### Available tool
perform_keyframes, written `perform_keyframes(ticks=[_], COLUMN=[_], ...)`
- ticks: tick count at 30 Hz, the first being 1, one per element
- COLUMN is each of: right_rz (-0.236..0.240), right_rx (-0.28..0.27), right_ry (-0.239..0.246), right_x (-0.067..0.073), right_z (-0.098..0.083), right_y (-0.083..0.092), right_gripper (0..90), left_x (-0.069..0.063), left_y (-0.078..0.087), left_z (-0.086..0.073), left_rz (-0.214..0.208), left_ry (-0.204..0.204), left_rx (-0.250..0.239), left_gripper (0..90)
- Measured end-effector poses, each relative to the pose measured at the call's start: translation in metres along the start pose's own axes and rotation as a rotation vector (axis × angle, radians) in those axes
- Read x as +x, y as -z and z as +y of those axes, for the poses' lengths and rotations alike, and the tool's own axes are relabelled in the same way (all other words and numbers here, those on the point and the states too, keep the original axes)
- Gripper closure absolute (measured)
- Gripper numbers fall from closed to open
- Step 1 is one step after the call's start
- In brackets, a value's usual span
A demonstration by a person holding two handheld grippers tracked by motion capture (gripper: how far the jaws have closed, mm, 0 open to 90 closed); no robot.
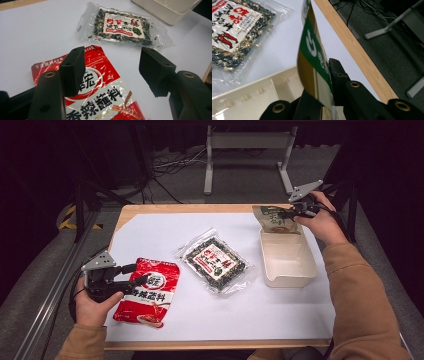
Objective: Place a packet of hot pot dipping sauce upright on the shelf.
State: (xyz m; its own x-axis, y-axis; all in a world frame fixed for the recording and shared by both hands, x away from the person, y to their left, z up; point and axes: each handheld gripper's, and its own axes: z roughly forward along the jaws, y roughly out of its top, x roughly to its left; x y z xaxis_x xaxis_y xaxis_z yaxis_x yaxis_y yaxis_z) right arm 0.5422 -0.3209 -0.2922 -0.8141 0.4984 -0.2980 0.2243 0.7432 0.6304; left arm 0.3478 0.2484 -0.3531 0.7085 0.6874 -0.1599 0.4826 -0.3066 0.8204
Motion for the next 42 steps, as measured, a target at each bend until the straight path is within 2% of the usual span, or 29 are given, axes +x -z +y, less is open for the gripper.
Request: perform_keyframes(ticks=[5, 9, 11, 16, 19, 22, 27, 28, 30, 34, 36, 37, 38, 39, 41, 42], right_rz=[0.002, -0.013, -0.023, -0.037, -0.042, -0.040, -0.045, -0.046, -0.048, -0.057, -0.068, -0.068, -0.082, -0.091, -0.099, -0.116], right_rx=[0.023, 0.043, 0.063, 0.093, 0.136, 0.116, 0.121, 0.117, 0.110, 0.094, 0.059, 0.059, 0.035, 0.025, 0.017, -0.005], right_ry=[-0.033, -0.042, -0.053, -0.081, -0.100, -0.132, -0.127, -0.128, -0.135, -0.151, -0.171, -0.171, -0.183, -0.188, -0.187, -0.209], right_x=[-0.001, -0.002, -0.003, -0.002, -0.002, -0.003, -0.002, -0.001, -0.001, 0.000, 0.001, 0.001, 0.002, 0.003, 0.003, 0.004], right_z=[-0.009, -0.013, -0.015, -0.018, -0.026, -0.030, -0.028, -0.027, -0.027, -0.026, -0.025, -0.025, -0.024, -0.024, -0.024, -0.024], right_y=[-0.004, -0.005, -0.005, -0.007, -0.014, -0.014, -0.013, -0.013, -0.013, -0.009, -0.003, -0.003, 0.001, 0.003, 0.005, 0.008], right_gripper=[87.4, 87.4, 87.7, 89.6, 89.7, 89.7, 88.6, 87.4, 84.6, 78.6, 66.5, 66.5, 57.7, 54.6, 51.4, 45.6], left_x=[0.001, 0.001, 0.000, 0.001, 0.001, 0.002, 0.003, 0.002, 0.003, 0.004, 0.005, 0.005, 0.005, 0.005, 0.006, 0.006], left_y=[-0.001, -0.003, -0.003, -0.004, -0.004, -0.005, -0.006, -0.006, -0.007, -0.008, -0.008, -0.008, -0.009, -0.009, -0.010, -0.011], left_z=[0.001, 0.001, 0.001, 0.002, 0.003, 0.003, 0.003, 0.003, 0.003, 0.003, 0.004, 0.004, 0.004, 0.004, 0.005, 0.005], left_rz=[-0.001, -0.004, -0.007, -0.009, -0.012, -0.010, -0.003, -0.005, 0.006, 0.010, 0.007, 0.010, 0.008, 0.008, 0.014, 0.019], left_ry=[-0.003, -0.004, 0.007, -0.005, -0.003, 0.001, -0.009, 0.001, -0.011, -0.006, -0.003, -0.005, -0.007, -0.007, -0.023, -0.040], left_rx=[0.002, 0.000, 0.001, 0.001, 0.001, 0.000, 0.007, 0.006, 0.005, 0.003, 0.001, -0.001, -0.001, -0.001, -0.001, -0.007], left_gripper=[38.6, 38.5, 38.5, 38.4, 38.1, 38.1, 37.7, 37.5, 37.2, 37.1, 37.2, 37.2, 37.3, 37.3, 37.2, 37.2])
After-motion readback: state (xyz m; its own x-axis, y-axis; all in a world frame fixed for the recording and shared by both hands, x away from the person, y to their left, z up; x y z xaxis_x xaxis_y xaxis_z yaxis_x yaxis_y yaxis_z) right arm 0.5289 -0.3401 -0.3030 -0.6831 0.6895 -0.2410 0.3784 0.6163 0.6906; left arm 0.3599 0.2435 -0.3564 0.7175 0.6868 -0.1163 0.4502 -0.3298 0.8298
